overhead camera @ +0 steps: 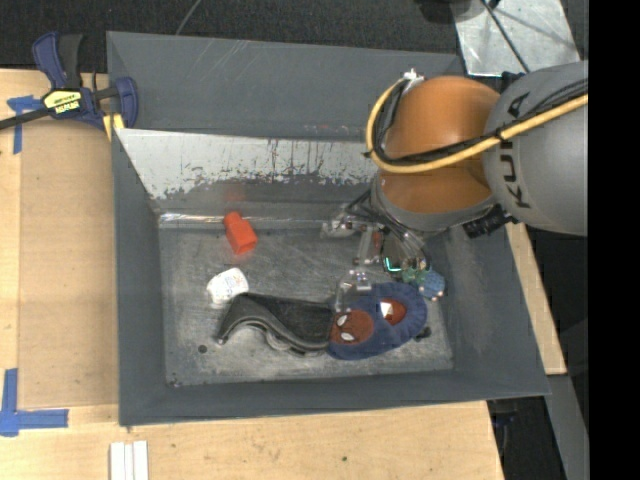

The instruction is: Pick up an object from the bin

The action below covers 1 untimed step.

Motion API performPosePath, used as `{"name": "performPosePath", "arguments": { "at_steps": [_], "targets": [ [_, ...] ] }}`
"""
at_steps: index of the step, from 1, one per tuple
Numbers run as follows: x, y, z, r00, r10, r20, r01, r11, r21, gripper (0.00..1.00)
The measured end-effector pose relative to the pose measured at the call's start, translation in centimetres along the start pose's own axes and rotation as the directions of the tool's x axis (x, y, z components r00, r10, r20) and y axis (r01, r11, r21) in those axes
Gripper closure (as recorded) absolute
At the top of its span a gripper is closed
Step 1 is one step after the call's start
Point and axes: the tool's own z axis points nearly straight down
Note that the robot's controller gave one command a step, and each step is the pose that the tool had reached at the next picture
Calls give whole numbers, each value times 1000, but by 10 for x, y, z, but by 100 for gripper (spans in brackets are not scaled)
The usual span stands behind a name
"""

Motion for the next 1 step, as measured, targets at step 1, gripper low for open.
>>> {"name": "performPosePath", "arguments": {
  "at_steps": [1],
  "targets": [
    [28,-20,95,921,-388,11,388,921,1,0]
  ]
}}
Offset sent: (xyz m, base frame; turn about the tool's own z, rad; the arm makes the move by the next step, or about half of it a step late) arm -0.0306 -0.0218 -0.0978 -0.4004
